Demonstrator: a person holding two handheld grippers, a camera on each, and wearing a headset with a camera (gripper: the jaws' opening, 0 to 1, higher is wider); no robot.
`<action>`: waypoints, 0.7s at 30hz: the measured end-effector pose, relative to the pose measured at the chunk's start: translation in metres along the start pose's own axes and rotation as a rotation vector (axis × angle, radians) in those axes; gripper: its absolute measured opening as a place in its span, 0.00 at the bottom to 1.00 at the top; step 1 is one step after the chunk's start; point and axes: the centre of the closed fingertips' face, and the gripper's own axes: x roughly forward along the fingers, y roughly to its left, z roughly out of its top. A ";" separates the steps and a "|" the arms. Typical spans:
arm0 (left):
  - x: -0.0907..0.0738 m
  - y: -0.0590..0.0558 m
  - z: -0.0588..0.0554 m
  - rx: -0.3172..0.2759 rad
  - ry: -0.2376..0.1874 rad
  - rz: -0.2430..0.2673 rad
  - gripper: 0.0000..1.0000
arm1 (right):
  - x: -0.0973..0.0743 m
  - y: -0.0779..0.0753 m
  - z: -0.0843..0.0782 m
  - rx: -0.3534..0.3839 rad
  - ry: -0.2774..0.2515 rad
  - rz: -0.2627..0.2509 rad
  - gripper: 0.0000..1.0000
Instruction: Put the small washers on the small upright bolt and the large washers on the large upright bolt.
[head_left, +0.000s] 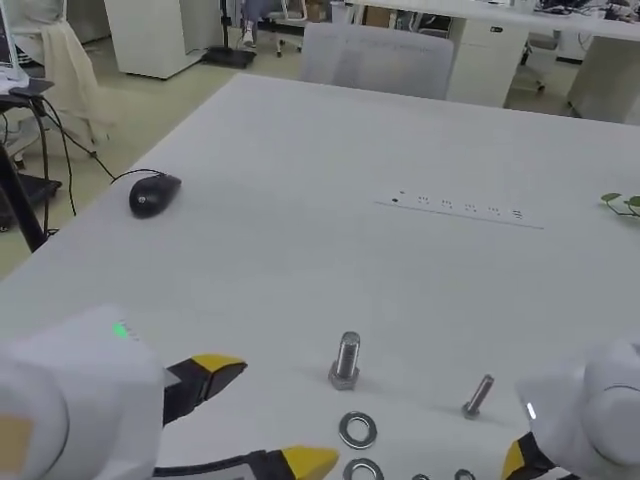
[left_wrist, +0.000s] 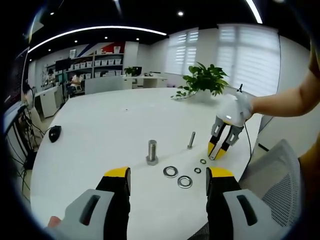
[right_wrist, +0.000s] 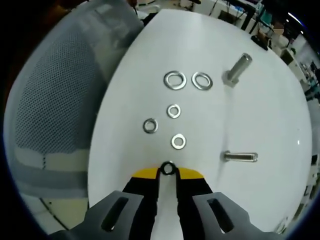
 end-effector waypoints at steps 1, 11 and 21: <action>0.000 0.000 0.000 0.000 -0.001 0.001 0.60 | 0.000 0.000 0.000 -0.010 -0.003 0.000 0.14; -0.001 -0.003 0.001 0.009 -0.003 -0.009 0.60 | 0.000 -0.001 0.002 0.053 -0.013 -0.001 0.12; -0.003 -0.002 -0.002 0.021 0.011 -0.008 0.60 | -0.023 -0.011 0.009 0.063 -0.027 -0.022 0.12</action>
